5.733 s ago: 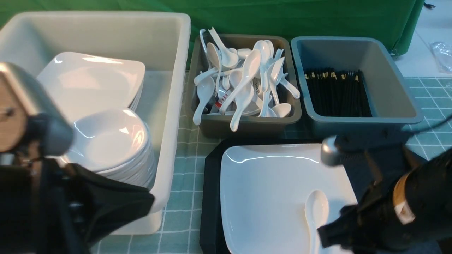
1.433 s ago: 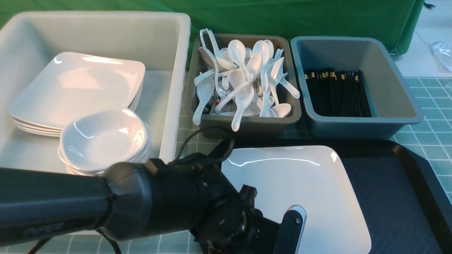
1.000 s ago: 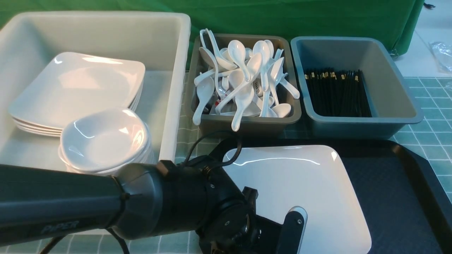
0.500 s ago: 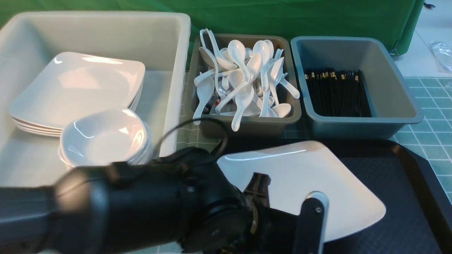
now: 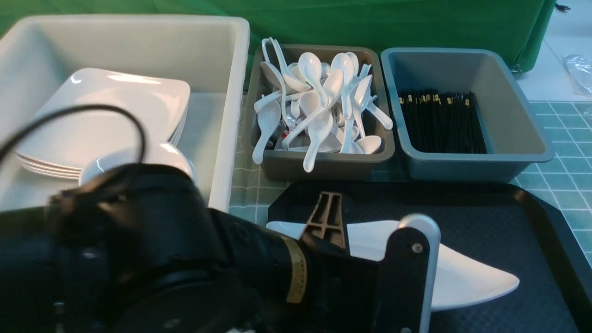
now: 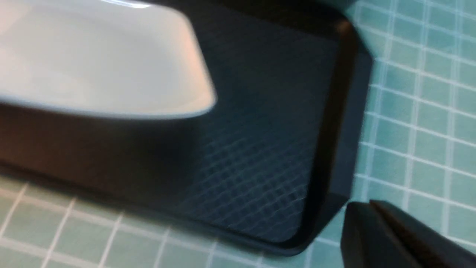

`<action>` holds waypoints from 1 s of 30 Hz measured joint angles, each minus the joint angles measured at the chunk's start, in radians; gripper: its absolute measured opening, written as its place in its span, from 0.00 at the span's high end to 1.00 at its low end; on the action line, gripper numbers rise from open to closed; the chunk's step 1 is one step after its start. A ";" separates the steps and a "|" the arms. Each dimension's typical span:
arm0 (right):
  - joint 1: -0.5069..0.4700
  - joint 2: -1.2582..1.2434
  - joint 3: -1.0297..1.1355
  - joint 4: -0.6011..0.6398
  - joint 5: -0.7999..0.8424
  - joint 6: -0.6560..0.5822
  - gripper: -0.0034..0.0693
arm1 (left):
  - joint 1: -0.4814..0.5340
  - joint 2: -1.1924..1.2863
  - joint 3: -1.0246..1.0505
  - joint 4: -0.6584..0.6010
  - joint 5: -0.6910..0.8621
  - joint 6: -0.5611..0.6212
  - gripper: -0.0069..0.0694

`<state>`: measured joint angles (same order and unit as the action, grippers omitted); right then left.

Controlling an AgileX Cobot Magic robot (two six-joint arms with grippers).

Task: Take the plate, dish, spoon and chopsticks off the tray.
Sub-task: Use the left arm to put the plate into the large storage box on the left

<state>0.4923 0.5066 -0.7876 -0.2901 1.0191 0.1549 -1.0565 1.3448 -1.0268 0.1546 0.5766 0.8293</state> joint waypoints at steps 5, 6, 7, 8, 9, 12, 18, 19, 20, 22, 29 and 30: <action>0.000 0.000 -0.051 -0.069 -0.018 0.055 0.92 | 0.000 -0.093 0.006 0.000 -0.059 -0.003 0.87; 0.000 -0.001 -0.065 -0.072 -0.029 0.065 0.92 | 0.000 -0.113 0.006 0.000 -0.071 -0.003 0.87; 0.000 -0.001 -0.075 -0.074 -0.044 0.068 0.92 | 0.000 -0.138 0.005 0.000 -0.079 -0.008 0.87; 0.000 -0.001 -0.083 -0.075 -0.056 0.069 0.92 | 0.000 -0.153 0.003 0.000 -0.080 -0.016 0.87; 0.000 -0.001 -0.092 -0.076 -0.074 0.073 0.92 | 0.000 -0.169 -0.002 0.001 -0.076 -0.025 0.87; 0.000 -0.001 -0.118 -0.070 -0.145 0.079 0.92 | 0.000 -0.221 -0.030 0.034 -0.041 -0.065 0.87; 0.000 0.015 -0.164 -0.053 -0.321 0.097 0.93 | 0.061 -0.278 -0.128 0.276 0.062 -0.254 0.87; 0.000 0.017 -0.164 -0.049 -0.333 0.098 0.93 | 0.066 -0.278 -0.132 0.290 0.070 -0.260 0.87; 0.000 0.030 -0.165 -0.036 -0.374 0.098 0.93 | 0.120 -0.279 -0.143 0.335 0.100 -0.274 0.87; 0.000 0.049 -0.165 -0.018 -0.413 0.097 0.93 | 0.169 -0.279 -0.144 0.354 0.121 -0.285 0.87; 0.000 0.204 -0.183 0.132 -0.515 -0.050 0.93 | 0.573 -0.209 -0.144 0.365 0.079 -0.268 0.87; 0.000 0.223 -0.183 0.146 -0.526 -0.070 0.93 | 0.625 -0.186 -0.144 0.355 0.057 -0.251 0.87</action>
<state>0.4923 0.7295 -0.9711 -0.1444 0.4934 0.0851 -0.4310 1.1593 -1.1710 0.5096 0.6334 0.5784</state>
